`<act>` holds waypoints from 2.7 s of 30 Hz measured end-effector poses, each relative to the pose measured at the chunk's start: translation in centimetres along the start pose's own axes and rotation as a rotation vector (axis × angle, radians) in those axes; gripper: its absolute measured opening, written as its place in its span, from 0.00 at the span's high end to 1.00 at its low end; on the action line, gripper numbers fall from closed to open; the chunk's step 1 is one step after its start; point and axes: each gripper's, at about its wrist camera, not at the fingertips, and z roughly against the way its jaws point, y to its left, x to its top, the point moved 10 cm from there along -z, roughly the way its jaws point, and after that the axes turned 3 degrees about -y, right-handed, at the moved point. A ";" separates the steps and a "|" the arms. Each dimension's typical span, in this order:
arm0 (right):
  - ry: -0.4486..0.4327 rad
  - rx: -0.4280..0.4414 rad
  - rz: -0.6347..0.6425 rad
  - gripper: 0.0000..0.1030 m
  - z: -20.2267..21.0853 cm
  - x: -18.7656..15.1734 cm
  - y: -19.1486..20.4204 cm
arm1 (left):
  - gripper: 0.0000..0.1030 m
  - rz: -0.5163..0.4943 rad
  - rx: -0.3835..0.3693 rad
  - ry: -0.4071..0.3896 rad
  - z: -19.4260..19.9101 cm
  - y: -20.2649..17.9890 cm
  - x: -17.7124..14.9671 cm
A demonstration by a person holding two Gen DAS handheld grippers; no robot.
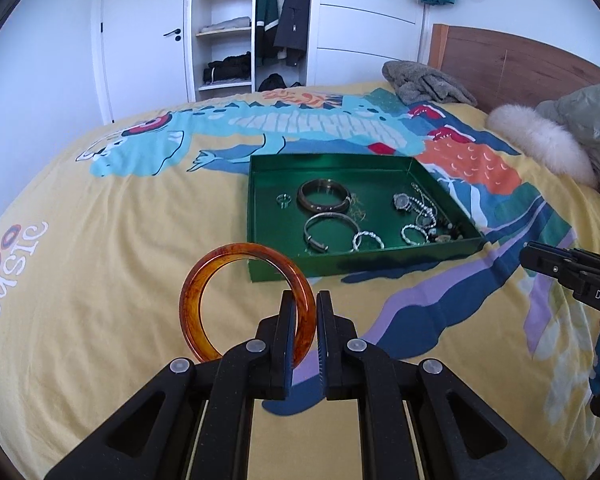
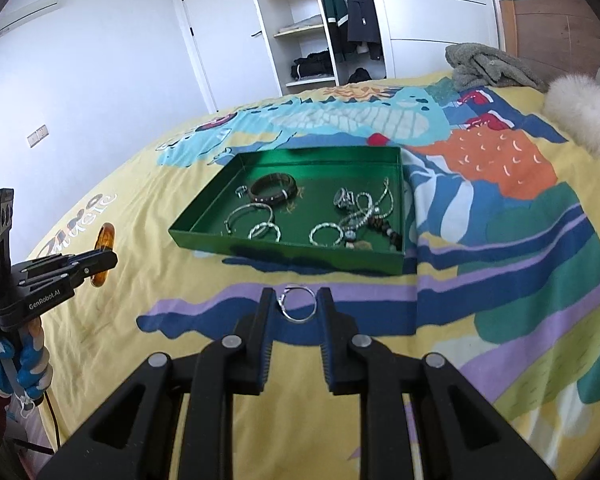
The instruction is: Organize jewelry
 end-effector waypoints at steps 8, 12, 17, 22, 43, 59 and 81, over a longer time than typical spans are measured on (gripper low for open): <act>-0.053 -0.022 -0.034 0.82 -3.7 6.8 -0.5 | 0.91 0.016 -0.011 -0.010 -4.5 -1.5 5.6; -0.041 -0.040 -0.030 0.82 -7.0 8.9 -0.6 | 0.91 0.036 -0.010 0.010 -7.7 -1.7 7.1; 0.051 -0.046 -0.015 0.82 -12.5 8.2 -1.0 | 0.91 0.042 0.022 0.070 -12.2 -1.5 6.5; 0.138 -0.074 -0.010 0.82 -16.9 6.4 -2.2 | 0.91 0.045 0.066 0.121 -15.6 -0.7 5.4; 0.178 -0.162 0.077 0.80 -18.2 4.2 -3.3 | 0.86 0.103 0.056 0.159 -17.6 0.1 3.3; 0.107 -0.172 0.036 0.69 -11.7 6.4 -3.0 | 0.50 0.100 0.052 0.060 -9.9 -0.9 6.7; -0.135 -0.174 0.117 0.56 13.4 -0.1 7.3 | 0.19 0.030 0.236 -0.163 15.2 -5.6 -0.1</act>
